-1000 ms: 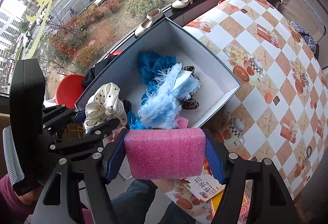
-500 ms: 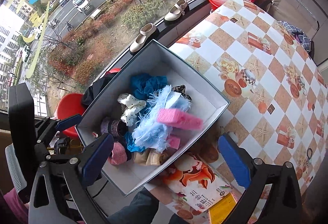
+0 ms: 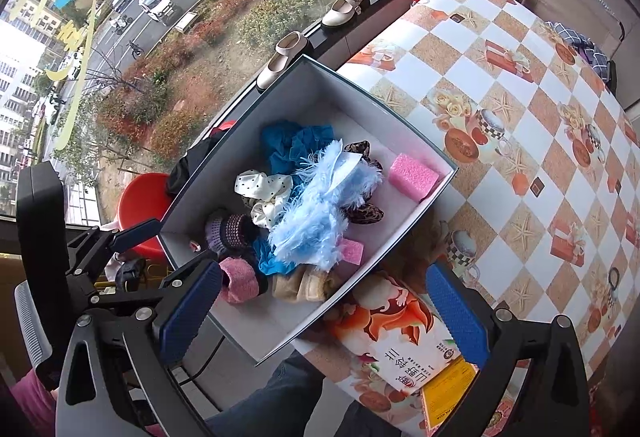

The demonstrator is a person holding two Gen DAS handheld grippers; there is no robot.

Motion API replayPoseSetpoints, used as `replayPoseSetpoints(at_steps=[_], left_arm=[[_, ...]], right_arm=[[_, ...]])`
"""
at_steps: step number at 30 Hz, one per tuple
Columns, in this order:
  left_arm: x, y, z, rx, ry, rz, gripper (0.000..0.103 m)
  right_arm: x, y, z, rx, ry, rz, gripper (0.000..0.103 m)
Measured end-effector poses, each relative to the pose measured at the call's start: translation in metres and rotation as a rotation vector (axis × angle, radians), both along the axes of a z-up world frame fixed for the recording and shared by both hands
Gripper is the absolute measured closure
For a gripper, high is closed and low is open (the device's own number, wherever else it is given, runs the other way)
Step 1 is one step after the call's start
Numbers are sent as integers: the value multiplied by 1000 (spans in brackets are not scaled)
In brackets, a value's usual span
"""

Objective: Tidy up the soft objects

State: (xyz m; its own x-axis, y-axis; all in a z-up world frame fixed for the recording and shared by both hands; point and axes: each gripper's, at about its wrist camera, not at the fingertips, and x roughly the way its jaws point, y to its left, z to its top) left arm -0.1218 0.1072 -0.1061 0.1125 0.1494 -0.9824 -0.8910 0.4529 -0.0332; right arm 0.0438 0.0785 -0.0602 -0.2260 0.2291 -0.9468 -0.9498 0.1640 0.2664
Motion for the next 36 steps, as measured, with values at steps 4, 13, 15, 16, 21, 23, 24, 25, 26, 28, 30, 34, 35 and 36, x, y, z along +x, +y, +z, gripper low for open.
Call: replayPoseSetpoints(at_steps=[4,13,15,16,21,23,24,25,26,28,30,34,35,36], left_arm=[[0,-3,1,0,1,-3,24],[5,-11,1,-4,4,-29,24],[7,-12,1,-4,6,-35,24],[8,-13,1,-5,6,-38,24],[9,-15,1,-7,5,-45,23],[10,-17,1,-5,6,-48,23],[10,-17,1,-6,6,-50,23],[10,-18,0,-8,5,-50,23],[10,-18,0,-10,6,-51,23],[10,-19,-1,-13,8,-55,23],[10,-19,-2,-13,10,-58,23],[9,-20,0,9,-18,-68,23],[8,-22,5,31,-52,-81,23],[7,-23,11,50,-88,-89,22]], right_arm=[[1,-2,0,-3,-2,-4,0],[2,-8,1,-9,-2,-15,0],[2,-9,1,-9,-2,-18,0],[2,-10,1,-9,0,-19,0],[2,-13,2,-6,2,-26,0],[2,-14,2,-7,3,-30,0],[2,-15,2,-8,2,-31,0],[2,-15,3,-9,1,-32,0],[2,-15,3,-9,1,-33,0],[2,-16,3,-8,1,-33,0],[2,-17,3,-8,1,-34,0],[2,-17,3,-10,0,-35,0],[2,-18,3,-10,2,-39,0],[2,-19,3,-11,3,-41,0]])
